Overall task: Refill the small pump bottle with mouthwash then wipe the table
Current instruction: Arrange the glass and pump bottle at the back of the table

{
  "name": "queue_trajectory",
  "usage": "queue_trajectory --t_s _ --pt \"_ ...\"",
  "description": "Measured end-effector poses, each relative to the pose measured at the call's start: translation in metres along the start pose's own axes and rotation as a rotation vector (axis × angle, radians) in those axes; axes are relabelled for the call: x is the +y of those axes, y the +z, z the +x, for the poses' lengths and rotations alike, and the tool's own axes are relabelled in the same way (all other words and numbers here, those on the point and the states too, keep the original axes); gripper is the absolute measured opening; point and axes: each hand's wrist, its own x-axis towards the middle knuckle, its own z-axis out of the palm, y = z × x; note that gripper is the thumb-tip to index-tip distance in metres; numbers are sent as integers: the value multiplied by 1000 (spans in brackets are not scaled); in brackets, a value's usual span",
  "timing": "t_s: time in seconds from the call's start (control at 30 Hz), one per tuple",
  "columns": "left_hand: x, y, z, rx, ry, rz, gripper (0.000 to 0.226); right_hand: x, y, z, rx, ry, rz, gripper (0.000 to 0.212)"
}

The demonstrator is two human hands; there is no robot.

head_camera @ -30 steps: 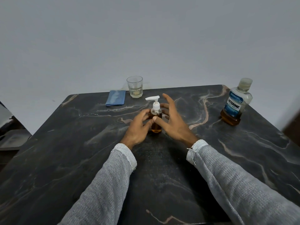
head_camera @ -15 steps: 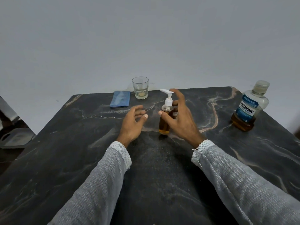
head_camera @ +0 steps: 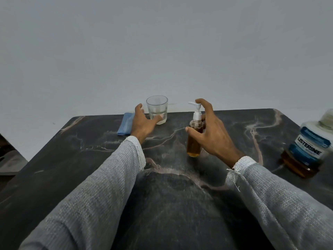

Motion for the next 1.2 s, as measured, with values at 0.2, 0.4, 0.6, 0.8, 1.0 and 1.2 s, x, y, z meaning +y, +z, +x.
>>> queue_trajectory --t_s 0.2,0.4,0.6,0.8,1.0,1.2 --pt "-10 15 45 -56 8 -16 110 18 6 18 14 -17 -19 77" --pt "-19 24 65 -91 27 -28 104 17 7 25 8 -41 -31 79" --pt "-16 21 62 -50 46 47 89 8 1 17 23 -56 -18 75" --pt "-3 5 15 -49 134 13 84 -6 -9 -2 39 -65 36 73" --pt "6 -17 -74 -64 212 -20 86 -31 -14 -39 54 -44 104 71" --pt "-4 -28 -151 -12 215 -65 86 -58 -10 -81 78 1 144 69"
